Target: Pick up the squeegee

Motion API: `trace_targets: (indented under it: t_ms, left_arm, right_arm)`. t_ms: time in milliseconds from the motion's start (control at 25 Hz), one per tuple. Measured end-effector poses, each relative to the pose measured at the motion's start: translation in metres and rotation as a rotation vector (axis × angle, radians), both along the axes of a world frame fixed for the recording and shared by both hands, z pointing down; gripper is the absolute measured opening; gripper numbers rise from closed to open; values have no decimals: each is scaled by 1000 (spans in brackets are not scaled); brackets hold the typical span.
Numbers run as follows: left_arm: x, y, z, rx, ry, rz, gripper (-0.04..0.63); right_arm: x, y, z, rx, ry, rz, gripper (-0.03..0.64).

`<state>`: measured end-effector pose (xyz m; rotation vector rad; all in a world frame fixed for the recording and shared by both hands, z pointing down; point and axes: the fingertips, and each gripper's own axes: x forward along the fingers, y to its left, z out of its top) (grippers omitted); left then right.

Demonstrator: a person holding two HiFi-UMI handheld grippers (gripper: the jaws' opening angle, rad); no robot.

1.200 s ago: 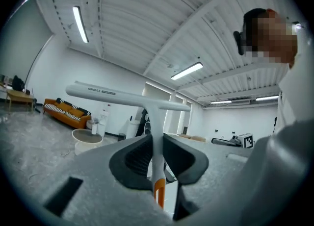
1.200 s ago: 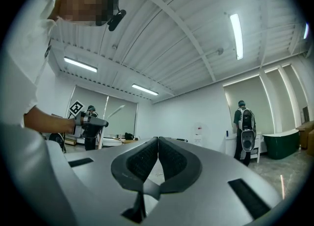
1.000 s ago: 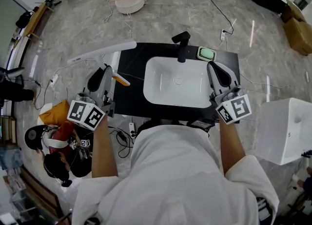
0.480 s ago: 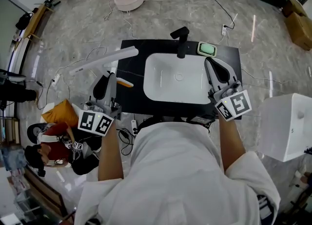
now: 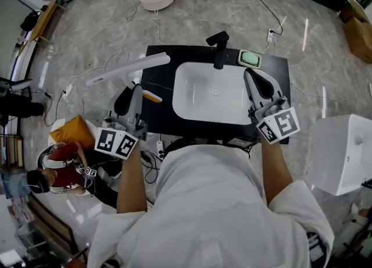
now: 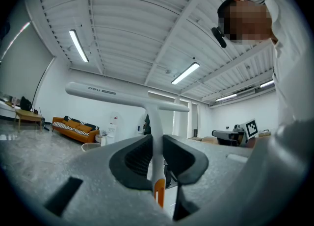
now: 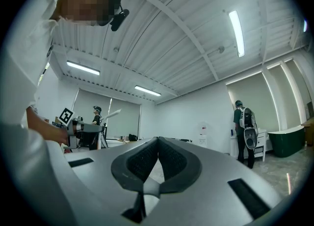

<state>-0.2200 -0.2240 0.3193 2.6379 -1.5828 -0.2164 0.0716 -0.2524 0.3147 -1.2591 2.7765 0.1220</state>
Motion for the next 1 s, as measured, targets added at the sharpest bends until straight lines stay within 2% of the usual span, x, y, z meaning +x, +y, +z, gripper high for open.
trace_targets:
  t_ms: [600,1000]
  left_arm:
    - [-6,-4,16,-45,5,5,77]
    - [1,-7,31,-83,5,52,77]
  right_arm:
    - [-15,-7,13,-31,2,-33,14]
    - [-26,-13,22,-45,8,-50,15]
